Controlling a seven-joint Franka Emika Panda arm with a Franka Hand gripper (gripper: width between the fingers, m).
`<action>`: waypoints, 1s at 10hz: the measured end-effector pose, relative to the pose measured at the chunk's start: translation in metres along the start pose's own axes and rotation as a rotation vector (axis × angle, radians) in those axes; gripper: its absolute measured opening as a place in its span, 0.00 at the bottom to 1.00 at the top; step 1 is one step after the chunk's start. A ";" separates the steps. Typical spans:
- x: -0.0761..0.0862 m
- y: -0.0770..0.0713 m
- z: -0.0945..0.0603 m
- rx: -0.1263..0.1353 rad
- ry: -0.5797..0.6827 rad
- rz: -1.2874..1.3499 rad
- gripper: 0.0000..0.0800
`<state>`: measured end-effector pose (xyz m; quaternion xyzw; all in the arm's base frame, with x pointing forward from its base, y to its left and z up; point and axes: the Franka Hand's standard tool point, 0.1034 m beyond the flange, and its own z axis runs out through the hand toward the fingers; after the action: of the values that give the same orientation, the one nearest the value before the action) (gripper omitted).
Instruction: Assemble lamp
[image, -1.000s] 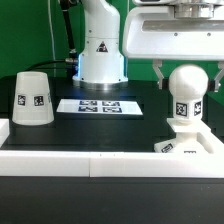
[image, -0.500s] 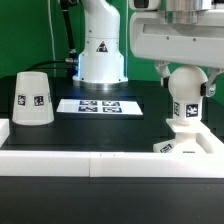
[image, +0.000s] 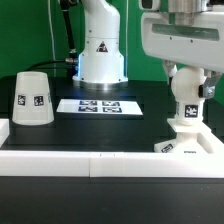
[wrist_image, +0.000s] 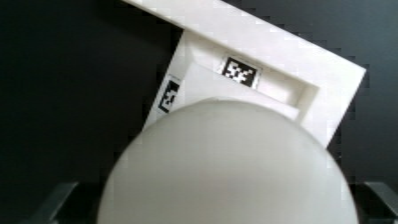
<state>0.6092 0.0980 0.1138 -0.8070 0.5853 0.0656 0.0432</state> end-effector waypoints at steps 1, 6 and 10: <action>0.002 0.000 0.000 0.013 -0.037 0.171 0.72; 0.004 -0.002 0.000 0.037 -0.105 0.502 0.72; 0.003 -0.003 -0.001 0.036 -0.092 0.340 0.85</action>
Offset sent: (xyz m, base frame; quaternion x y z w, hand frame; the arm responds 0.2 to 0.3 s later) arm 0.0015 -0.0067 -0.0051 0.0157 -0.0236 0.2520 0.9673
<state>0.6129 0.0956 0.1144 -0.6917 0.7118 0.0983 0.0726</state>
